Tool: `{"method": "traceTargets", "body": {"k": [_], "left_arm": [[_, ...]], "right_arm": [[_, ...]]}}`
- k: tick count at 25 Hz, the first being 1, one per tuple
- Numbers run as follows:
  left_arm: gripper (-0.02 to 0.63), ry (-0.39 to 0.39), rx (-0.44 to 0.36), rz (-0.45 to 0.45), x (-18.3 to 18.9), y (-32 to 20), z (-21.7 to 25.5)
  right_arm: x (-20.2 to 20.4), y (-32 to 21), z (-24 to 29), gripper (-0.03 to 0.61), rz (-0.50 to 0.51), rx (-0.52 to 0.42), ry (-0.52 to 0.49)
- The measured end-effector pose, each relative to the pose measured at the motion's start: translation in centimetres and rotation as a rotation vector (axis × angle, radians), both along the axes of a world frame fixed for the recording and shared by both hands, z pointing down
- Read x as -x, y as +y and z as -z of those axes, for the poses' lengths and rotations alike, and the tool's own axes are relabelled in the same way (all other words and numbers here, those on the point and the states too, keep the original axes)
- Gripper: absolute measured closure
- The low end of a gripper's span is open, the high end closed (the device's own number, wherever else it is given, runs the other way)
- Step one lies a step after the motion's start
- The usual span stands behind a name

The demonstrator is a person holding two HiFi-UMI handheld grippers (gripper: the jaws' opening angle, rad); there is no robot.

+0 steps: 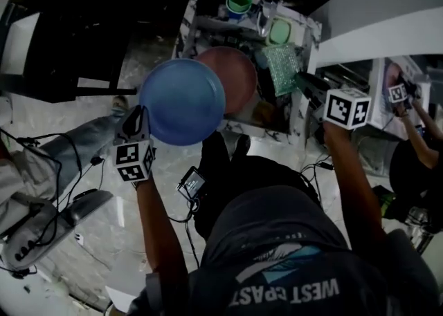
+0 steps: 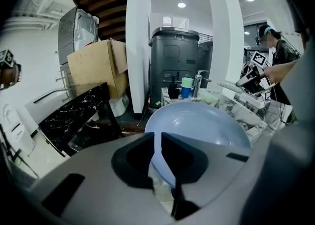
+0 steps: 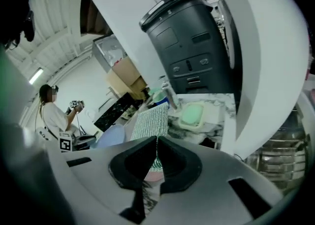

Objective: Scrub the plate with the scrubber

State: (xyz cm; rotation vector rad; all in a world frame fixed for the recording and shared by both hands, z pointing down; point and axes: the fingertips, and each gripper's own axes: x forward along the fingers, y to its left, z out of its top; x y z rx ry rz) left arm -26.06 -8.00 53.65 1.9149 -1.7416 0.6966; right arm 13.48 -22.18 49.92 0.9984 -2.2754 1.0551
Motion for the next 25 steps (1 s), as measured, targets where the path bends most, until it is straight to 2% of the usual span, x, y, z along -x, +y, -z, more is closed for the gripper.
{"method": "traceTargets", "body": {"k": [6, 9, 12, 15, 18, 22, 25], "left_arm": [[0.568, -0.016, -0.006, -0.002, 0.3, 0.7, -0.6], [0.571, -0.035, 0.001, -0.008, 0.3, 0.9, -1.0], [0.571, -0.038, -0.029, -0.003, 0.5, 0.7, -1.1], [0.571, -0.022, -0.047, 0.012, 0.6, 0.7, -1.6], [0.573, -0.011, -0.066, 0.012, 0.7, 0.5, -1.6], [0.575, 0.009, -0.082, 0.008, 0.6, 0.6, -1.4], [0.575, 0.018, -0.09, 0.005, 0.7, 0.6, -1.2]], "right_arm": [[10.4, 4.5, -0.5, 0.538, 0.258, -0.01, -0.013], [15.8, 6.1, -0.9, 0.538, 0.4, -0.04, 0.013], [20.4, 7.3, -2.0, 0.538, 0.536, -0.069, 0.073], [22.9, 8.9, -4.0, 0.538, 0.67, -0.076, 0.177], [23.8, 11.0, -5.3, 0.538, 0.79, -0.084, 0.262], [25.7, 13.6, -5.9, 0.538, 0.904, -0.1, 0.304], [28.3, 13.7, -6.0, 0.538, 0.953, -0.123, 0.314]]}}
